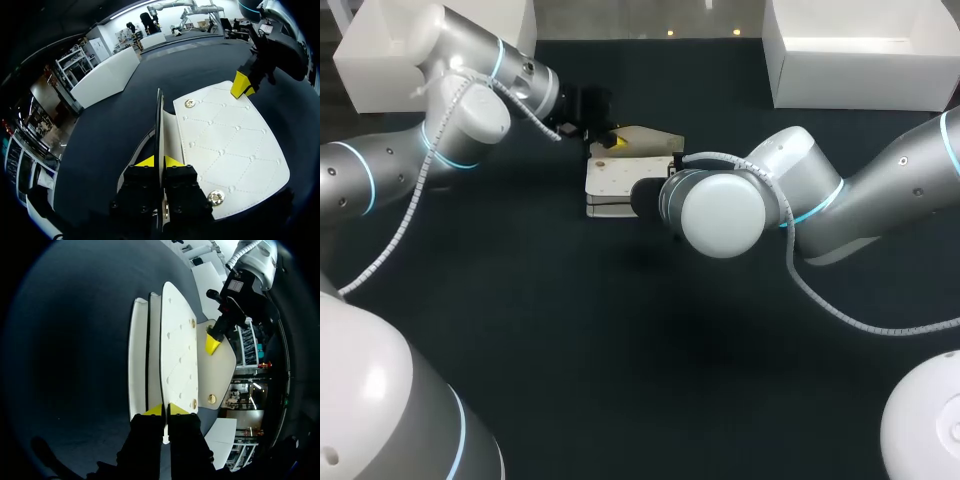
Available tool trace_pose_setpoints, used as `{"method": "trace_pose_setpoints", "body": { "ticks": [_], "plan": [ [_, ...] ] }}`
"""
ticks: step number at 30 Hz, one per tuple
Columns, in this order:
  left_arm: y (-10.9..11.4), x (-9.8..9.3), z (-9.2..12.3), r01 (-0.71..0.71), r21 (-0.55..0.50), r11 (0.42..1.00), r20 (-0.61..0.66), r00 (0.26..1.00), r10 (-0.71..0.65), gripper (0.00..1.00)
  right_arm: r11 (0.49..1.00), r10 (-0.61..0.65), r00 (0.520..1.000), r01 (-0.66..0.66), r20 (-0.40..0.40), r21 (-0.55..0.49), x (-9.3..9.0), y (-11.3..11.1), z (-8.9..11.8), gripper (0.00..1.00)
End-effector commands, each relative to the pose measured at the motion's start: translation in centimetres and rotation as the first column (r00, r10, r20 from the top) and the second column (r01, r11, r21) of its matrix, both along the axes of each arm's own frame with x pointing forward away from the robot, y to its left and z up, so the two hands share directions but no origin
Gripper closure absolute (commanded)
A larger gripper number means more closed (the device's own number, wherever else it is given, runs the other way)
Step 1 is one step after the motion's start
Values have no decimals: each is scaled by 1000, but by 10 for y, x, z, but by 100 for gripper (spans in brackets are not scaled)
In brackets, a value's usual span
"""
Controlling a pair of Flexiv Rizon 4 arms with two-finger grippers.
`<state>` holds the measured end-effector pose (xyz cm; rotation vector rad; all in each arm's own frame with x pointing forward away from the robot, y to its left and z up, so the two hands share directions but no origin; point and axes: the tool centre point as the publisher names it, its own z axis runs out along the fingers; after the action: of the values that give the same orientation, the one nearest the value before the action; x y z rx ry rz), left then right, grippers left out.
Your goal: Pick up the bag, open it, inspect its contents, close it, and place it on the opposite side
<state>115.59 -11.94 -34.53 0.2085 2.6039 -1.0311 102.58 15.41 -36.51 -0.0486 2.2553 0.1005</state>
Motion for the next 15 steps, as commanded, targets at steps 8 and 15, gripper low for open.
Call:
{"method": "trace_pose_setpoints", "body": {
  "ticks": [8, 15],
  "plan": [
    [8, -9, 28, -3, -29, 1000, 24, 1000, 4, 100, 999, -18, 999, 19, 32, -26, -12, 4, 28, 0],
    [11, -8, 53, -11, -40, 999, 12, 1000, 12, 100, 999, -32, 999, 32, 32, -28, -18, 7, 67, 0]
  ]
}}
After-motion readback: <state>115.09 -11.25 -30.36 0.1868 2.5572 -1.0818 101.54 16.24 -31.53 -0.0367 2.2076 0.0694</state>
